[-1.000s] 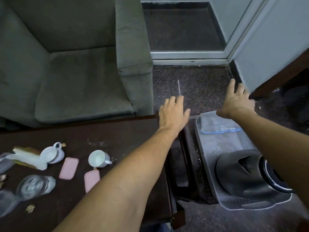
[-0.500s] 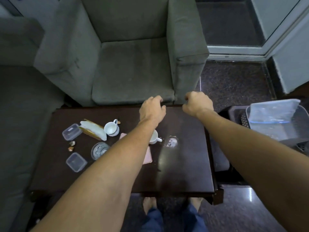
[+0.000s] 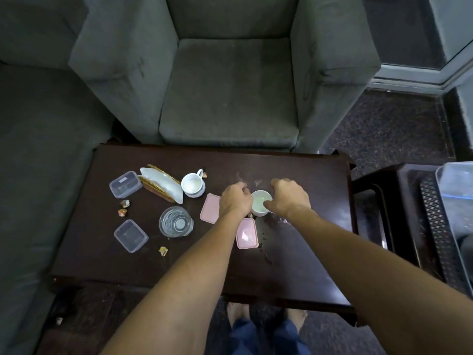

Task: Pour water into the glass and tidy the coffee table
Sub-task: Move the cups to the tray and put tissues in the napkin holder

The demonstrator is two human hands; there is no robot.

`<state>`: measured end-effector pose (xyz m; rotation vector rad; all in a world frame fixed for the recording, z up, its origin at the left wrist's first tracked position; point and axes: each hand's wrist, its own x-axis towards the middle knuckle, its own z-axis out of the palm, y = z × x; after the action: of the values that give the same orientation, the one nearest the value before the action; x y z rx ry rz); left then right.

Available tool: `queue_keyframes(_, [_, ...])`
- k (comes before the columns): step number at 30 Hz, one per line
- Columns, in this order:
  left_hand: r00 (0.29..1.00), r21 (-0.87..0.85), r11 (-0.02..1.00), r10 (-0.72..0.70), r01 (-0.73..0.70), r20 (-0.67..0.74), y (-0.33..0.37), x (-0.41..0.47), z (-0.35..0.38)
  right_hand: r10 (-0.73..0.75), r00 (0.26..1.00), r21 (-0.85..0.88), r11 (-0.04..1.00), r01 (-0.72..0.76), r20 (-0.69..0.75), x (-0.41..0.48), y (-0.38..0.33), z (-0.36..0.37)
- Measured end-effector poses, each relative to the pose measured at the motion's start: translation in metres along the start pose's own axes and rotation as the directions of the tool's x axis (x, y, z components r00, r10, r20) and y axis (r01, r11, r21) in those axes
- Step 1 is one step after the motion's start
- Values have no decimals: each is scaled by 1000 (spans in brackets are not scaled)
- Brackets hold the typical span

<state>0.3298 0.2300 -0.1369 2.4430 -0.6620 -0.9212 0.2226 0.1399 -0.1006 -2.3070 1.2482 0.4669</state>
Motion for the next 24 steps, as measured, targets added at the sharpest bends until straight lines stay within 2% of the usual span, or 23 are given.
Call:
queue_keyframes(8, [994,-50,997,-47,52,95,-17,13,23,-10,1000,-57,998,11,10,18,-2,32])
queue_keyframes(19, [995,-150,986,-63,74,75,-23,19,28,-81,997,-105,991,81,5,23,-13,33])
queue_keyframes(22, [991,-240,965,-86,109,106,-17,20,25,-95,995,-96,991,93,-13,19,-11,21])
queue_keyframes(24, [975,-370,909,-131,189,177,-10,17,22,-109,994,-87,991,106,-29,16,-7,9])
